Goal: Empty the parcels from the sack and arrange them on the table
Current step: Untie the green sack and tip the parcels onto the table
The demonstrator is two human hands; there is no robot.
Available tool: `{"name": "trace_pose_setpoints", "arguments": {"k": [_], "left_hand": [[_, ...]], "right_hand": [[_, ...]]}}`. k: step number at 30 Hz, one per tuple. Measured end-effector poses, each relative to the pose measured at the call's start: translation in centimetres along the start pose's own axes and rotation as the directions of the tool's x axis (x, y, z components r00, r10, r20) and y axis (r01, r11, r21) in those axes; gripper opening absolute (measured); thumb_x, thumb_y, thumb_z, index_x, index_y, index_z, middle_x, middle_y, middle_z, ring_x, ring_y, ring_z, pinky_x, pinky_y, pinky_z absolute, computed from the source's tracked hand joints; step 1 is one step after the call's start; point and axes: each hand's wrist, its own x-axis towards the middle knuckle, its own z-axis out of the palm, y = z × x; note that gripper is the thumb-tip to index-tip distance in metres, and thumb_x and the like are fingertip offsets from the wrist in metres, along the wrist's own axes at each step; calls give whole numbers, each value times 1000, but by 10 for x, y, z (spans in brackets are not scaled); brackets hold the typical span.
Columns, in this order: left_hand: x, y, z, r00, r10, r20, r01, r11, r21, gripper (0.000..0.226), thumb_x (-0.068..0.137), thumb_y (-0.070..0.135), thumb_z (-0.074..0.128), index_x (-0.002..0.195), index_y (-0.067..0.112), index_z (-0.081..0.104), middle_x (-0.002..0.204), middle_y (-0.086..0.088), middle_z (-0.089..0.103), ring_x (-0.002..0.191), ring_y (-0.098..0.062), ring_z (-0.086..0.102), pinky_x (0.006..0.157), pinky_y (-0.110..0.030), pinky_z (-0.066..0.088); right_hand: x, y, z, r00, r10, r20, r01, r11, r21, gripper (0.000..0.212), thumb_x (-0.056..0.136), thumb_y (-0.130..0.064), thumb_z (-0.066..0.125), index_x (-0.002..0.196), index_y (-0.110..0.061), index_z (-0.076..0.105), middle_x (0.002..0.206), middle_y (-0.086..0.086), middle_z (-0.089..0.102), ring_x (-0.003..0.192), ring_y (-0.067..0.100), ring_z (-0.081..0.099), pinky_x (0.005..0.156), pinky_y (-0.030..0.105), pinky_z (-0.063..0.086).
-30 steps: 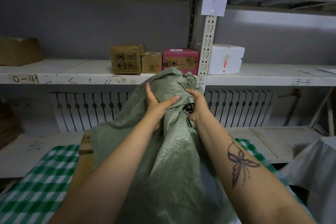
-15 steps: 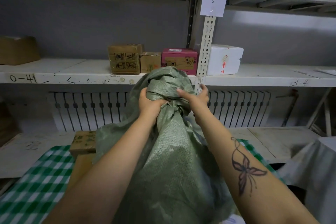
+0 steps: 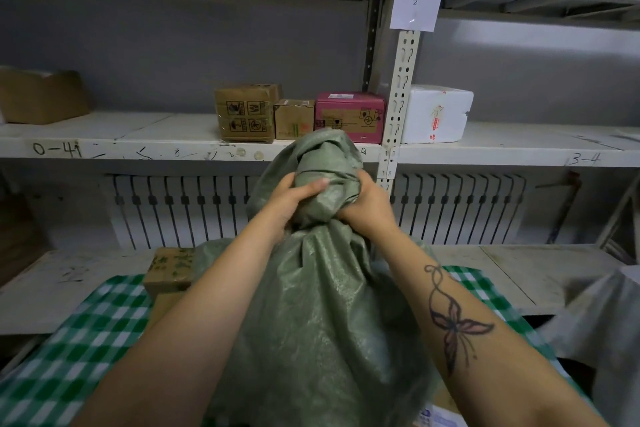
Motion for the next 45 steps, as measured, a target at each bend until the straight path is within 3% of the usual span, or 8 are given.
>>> {"name": "trace_pose_setpoints", "arguments": {"k": [7, 14, 19, 23, 29, 36, 39, 45], "left_hand": [[14, 7, -27, 965, 177, -194, -147, 976, 159, 103, 57, 75, 65, 144, 49, 14, 158, -4, -1, 144, -39, 5, 110, -66, 14], [-2, 8, -18, 982, 111, 152, -74, 970, -233, 133, 13, 55, 91, 133, 23, 43, 134, -9, 51, 121, -27, 51, 103, -44, 39], [-10, -5, -8, 965, 61, 254, -36, 994, -101, 167, -1, 51, 90, 147, 25, 16, 140, -12, 40, 129, -29, 41, 100, -41, 37], [-17, -18, 0, 976, -26, 215, 20, 999, 33, 182, -7, 50, 88, 151, 24, 2, 145, -8, 36, 133, -29, 38, 108, -40, 33], [-17, -25, 3, 997, 32, 68, -40, 993, 112, 105, 70, 3, 78, 150, 19, 11, 146, -9, 37, 130, -24, 42, 104, -32, 33], [-11, -23, 7, 976, 148, -159, -130, 984, 120, 88, 69, 2, 80, 142, 10, 32, 139, -11, 47, 127, -25, 47, 103, -31, 36], [-3, -18, 3, 960, 134, -245, -116, 989, 87, 82, 69, 5, 80, 139, 8, 39, 137, -12, 50, 124, -26, 50, 98, -28, 37], [7, -4, -12, 915, 32, -403, -66, 995, -70, 93, 62, 21, 86, 140, 8, 37, 138, -10, 49, 126, -26, 49, 107, -36, 38]], "right_hand": [[3, -13, -35, 999, -19, 26, 8, 933, 359, 43, 86, -9, 65, 125, -18, 52, 99, -9, 59, 91, 5, 58, 80, 13, 49], [4, -12, -38, 1000, 1, 25, -7, 963, 268, 36, 97, -6, 47, 134, -4, 46, 110, -1, 50, 92, 5, 46, 60, -6, 40], [4, -14, -29, 982, 184, 51, -187, 872, 453, 36, 99, -13, 44, 134, -5, 45, 127, 14, 55, 98, 15, 49, 87, 25, 42], [3, -8, -19, 945, 312, 103, -313, 760, 570, 34, 100, -8, 36, 131, 3, 45, 86, 2, 55, 73, 11, 49, 69, 19, 45], [-1, -9, -14, 889, 418, 185, -422, 596, 683, 41, 103, -14, 29, 139, 6, 35, 138, 24, 44, 86, 20, 52, 104, 35, 33], [0, -16, -17, 810, 446, 381, -577, 495, 649, 39, 103, -33, 29, 108, -5, 56, 78, 9, 50, 67, 19, 46, 56, 27, 48], [6, -21, -19, 843, 419, 337, -535, 589, 606, 36, 99, -35, 43, 121, -7, 51, 102, 15, 57, 84, 24, 56, 72, 31, 50], [5, -14, -41, 869, 239, 433, -435, 788, 437, 110, 55, -39, 75, 148, -31, 16, 149, 11, 34, 134, 34, 36, 112, 56, 26]]}}
